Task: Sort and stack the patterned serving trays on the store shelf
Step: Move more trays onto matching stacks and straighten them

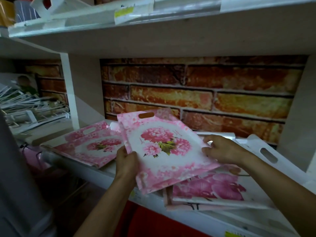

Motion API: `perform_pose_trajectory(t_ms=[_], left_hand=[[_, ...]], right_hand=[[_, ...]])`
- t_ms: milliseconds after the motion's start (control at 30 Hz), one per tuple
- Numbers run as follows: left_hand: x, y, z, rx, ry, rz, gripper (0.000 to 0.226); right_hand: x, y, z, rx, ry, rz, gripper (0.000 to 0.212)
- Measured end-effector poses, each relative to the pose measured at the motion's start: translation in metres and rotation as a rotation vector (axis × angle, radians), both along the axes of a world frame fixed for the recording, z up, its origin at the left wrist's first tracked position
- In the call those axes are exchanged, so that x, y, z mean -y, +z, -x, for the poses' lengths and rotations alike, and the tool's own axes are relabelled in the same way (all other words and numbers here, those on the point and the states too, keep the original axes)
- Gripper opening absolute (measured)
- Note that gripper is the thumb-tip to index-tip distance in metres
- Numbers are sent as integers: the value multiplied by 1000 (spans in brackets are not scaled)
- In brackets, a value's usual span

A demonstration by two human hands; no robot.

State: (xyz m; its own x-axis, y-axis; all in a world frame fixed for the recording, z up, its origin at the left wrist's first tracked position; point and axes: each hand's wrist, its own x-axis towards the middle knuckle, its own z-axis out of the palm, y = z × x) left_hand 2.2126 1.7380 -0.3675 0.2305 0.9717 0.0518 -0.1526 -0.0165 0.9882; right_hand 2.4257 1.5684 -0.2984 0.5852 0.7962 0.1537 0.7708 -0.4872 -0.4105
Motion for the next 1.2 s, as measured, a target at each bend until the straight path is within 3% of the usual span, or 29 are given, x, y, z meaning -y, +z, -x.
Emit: perform_pose_trajectory(t_ms=[133,567,833,1000,1200], left_hand=[[0,3,12,-70,-74,-43,25],[7,8,17,-35,-205,-64,15],[3,13,17,-35,-341,-30,19],[-6,13,16,-129,-362,-29,18],[-9,11,17,-154,-389,-12,25]], right_hand=[[1,0,-1,-78,-17,-81,38],[6,3,-9,-146,-45,-353,25],[10,8,-7,-103,-37,-392,25],[12,7,-11,-212,-2,-409,15],[17,4,-15,-321,-2,-421,19]])
